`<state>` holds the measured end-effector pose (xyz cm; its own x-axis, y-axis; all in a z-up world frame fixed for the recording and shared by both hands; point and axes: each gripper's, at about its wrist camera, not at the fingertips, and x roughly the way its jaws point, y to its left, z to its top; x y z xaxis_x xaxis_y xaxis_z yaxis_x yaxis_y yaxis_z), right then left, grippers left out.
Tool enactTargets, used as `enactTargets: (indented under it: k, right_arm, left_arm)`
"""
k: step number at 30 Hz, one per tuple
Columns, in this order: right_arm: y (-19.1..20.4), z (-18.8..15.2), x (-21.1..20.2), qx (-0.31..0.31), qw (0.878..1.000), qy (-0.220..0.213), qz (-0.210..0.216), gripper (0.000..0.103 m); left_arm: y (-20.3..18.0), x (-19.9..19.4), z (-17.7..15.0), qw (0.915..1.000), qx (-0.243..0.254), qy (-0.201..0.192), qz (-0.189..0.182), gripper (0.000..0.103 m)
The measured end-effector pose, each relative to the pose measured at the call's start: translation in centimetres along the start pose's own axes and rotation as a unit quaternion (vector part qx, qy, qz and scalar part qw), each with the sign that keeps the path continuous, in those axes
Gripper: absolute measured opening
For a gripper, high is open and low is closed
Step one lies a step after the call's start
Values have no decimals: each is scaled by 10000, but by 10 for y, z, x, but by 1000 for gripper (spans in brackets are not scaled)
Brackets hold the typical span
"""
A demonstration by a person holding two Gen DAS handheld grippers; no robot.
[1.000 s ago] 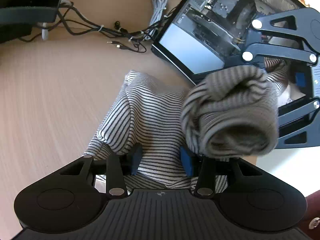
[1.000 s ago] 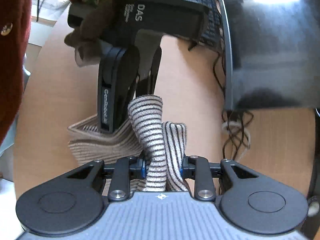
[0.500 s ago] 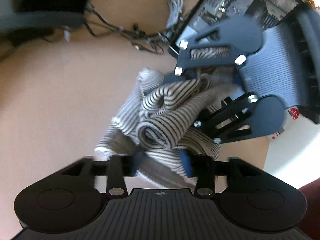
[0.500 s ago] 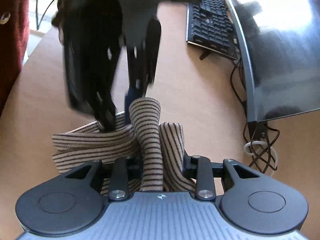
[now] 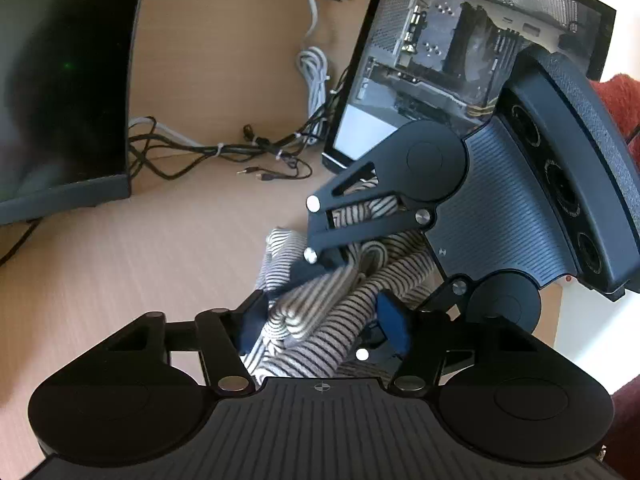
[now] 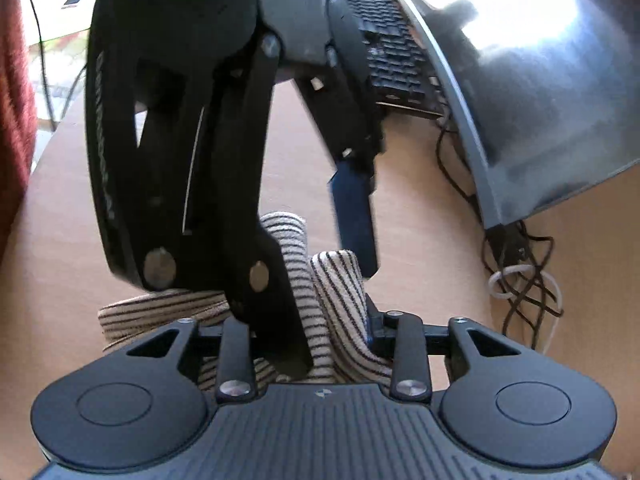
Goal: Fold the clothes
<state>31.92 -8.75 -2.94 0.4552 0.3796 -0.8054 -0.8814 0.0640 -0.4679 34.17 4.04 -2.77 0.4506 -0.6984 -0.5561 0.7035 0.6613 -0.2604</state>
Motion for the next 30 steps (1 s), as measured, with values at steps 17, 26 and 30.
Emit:
enactTargets:
  k: [17, 26, 30]
  right_arm:
    - [30, -22, -36, 326, 9908, 179, -1303, 62]
    - [25, -18, -76, 569, 9851, 55, -1623, 78]
    - [2, -44, -112, 2225, 9520, 59, -2103, 73]
  left_arm:
    - [20, 14, 17, 9927, -749, -147, -937, 65]
    - [19, 31, 19, 9976, -610, 206, -252, 51]
    - [24, 31, 12, 9968, -703, 262, -270, 50]
